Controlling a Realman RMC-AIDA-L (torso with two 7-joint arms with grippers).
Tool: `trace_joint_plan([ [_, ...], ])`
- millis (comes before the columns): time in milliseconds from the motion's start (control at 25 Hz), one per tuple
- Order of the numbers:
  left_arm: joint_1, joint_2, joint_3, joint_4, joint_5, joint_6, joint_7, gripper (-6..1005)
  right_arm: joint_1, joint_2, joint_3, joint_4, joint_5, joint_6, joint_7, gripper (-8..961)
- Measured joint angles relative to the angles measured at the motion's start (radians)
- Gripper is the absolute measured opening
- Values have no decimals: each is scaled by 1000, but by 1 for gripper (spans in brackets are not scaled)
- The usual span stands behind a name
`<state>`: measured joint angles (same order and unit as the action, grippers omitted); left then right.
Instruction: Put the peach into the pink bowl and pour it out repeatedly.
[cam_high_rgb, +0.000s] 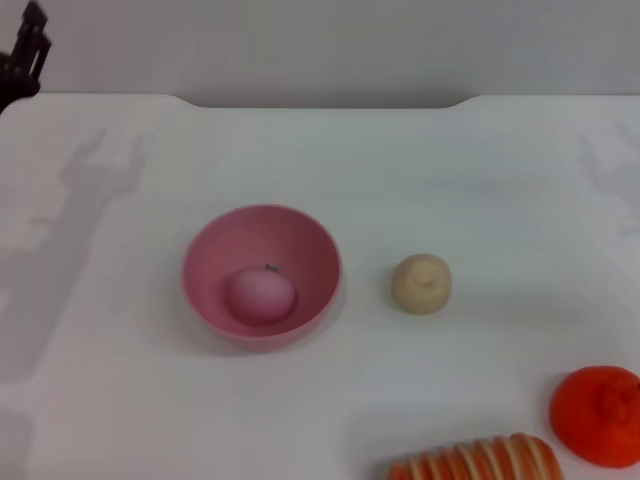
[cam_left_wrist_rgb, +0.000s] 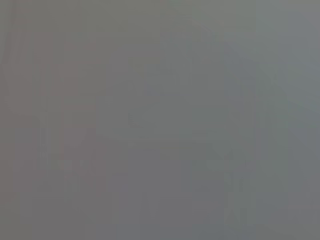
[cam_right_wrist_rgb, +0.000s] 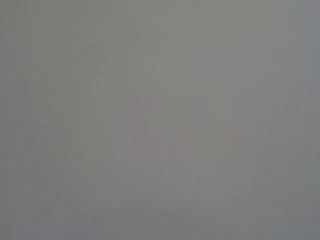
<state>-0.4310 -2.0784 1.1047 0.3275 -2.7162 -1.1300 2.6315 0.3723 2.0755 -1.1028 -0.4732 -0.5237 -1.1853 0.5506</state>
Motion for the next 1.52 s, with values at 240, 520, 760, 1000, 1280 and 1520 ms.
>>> trace_joint_plan([
  [240, 7, 0, 7, -31, -8, -23, -10, 545, 40, 3, 3, 44, 16, -7, -38, 618],
  [520, -7, 0, 13, -49, -4, -31, -18, 545, 93, 4, 0, 98, 50, -23, -93, 618],
  [760, -7, 0, 60, -50, -1, -71, -23, 545, 139, 7, 10, 168, 61, -84, -165, 618],
  [1000, -1, 0, 85, -52, 0, -63, -23, 545, 165, 8, 3, 210, 143, -86, -168, 618],
  [1280, -1, 2, 79, -53, -5, -51, -23, 545, 213, 9, 1, 277, 231, -89, -189, 618],
  [1520, -4, 1, 79, -53, -7, -46, -23, 545, 240, 10, 8, 278, 235, -90, -192, 618],
])
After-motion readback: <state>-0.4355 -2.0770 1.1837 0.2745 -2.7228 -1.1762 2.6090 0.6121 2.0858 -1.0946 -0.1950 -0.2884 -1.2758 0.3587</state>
